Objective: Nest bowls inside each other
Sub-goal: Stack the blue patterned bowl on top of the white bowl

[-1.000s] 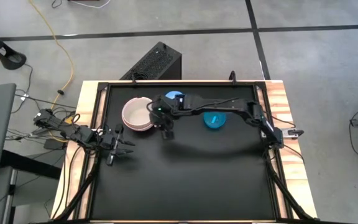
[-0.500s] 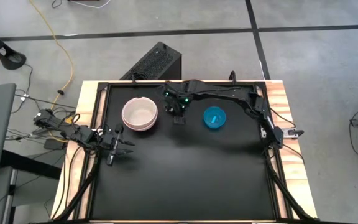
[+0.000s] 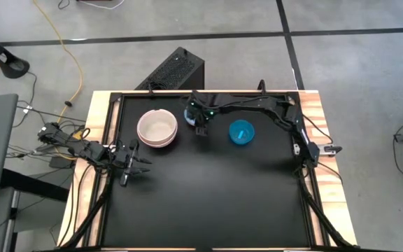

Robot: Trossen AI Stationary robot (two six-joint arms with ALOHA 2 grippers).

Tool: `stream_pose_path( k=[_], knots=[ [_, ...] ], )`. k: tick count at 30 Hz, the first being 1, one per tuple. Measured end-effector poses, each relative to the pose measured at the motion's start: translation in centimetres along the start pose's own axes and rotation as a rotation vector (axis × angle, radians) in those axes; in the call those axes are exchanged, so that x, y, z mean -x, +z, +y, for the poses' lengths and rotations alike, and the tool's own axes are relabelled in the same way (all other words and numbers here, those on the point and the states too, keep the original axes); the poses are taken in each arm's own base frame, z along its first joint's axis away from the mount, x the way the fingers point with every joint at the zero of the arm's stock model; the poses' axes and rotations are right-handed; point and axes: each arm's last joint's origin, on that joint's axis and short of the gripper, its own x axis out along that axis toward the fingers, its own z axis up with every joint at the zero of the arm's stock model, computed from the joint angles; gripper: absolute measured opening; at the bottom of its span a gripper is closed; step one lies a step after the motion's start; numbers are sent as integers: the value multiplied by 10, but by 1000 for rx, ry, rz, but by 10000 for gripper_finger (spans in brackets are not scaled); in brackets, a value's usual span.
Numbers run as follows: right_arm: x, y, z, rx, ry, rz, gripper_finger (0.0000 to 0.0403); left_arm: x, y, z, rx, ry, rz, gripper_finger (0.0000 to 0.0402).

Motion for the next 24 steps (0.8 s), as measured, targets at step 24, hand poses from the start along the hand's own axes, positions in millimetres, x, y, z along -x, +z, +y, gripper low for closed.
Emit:
stream_pose_path(
  k=[24],
  knots=[
    [-3, 1, 8, -13, -62, -6, 17, 0, 0, 0, 0, 0, 0, 118]
  ],
)
